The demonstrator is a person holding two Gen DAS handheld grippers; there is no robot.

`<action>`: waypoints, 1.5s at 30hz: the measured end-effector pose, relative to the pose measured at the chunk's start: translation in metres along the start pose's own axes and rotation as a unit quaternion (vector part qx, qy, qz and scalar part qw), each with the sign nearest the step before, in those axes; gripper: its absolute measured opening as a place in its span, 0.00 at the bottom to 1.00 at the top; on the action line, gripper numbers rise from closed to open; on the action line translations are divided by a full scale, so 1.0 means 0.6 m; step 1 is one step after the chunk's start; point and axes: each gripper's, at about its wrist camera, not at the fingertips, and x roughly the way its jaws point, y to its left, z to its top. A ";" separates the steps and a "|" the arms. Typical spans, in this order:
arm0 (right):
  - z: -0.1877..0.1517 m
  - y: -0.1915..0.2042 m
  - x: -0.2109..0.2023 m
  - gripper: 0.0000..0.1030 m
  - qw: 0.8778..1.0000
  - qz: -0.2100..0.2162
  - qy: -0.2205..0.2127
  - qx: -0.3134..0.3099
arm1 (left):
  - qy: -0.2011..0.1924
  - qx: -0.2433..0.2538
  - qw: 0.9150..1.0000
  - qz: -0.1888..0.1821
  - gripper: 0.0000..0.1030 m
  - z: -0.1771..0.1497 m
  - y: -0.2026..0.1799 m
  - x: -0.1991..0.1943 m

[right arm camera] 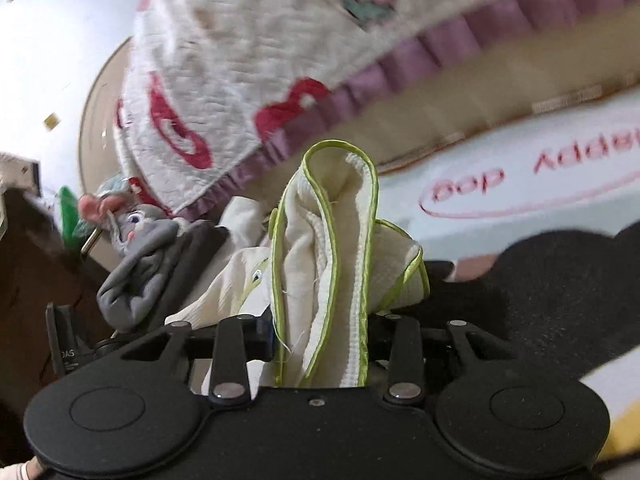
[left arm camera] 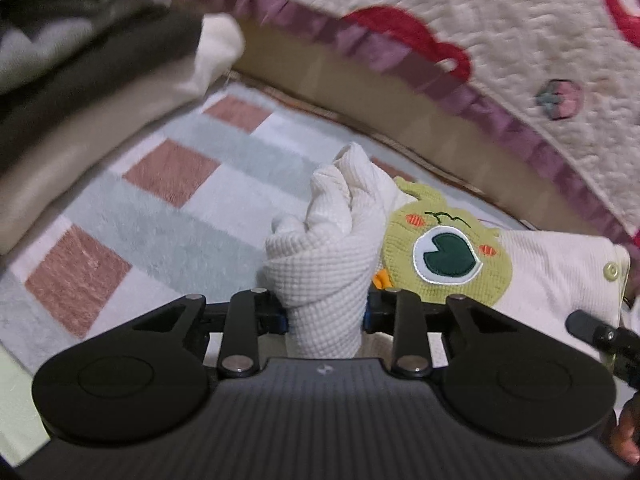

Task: Fold clothes
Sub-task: 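Lift the folded garment with both grippers and carry it toward the clothes stack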

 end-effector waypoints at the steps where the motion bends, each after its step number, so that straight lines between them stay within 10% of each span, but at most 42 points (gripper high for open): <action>1: -0.002 0.010 -0.016 0.40 1.000 -0.006 -0.001 -0.005 | -0.006 0.007 1.000 -0.006 0.28 -0.005 -0.003 -0.015; 9: -0.013 0.110 -0.099 0.40 0.999 -0.043 -0.004 -0.032 | -0.054 0.010 0.998 -0.025 0.28 -0.024 0.003 -0.126; 15: 0.025 0.259 -0.072 0.40 0.993 -0.004 -0.021 -0.113 | -0.111 0.009 0.993 -0.023 0.28 0.080 0.077 -0.217; 24: 0.119 0.475 0.148 0.40 0.983 0.058 -0.014 -0.172 | -0.151 0.135 0.973 0.112 0.28 0.342 0.201 -0.322; 32: 0.166 0.552 0.389 0.40 0.983 0.164 0.041 -0.069 | -0.168 0.085 0.966 0.178 0.30 0.484 0.387 -0.318; 39: 0.117 0.493 0.559 0.39 0.976 0.136 0.172 -0.006 | -0.062 -0.122 0.983 0.126 0.30 0.410 0.606 -0.208; 45: 0.146 0.490 0.547 0.39 0.966 0.186 0.179 0.025 | -0.143 -0.056 0.984 0.088 0.29 0.410 0.589 -0.258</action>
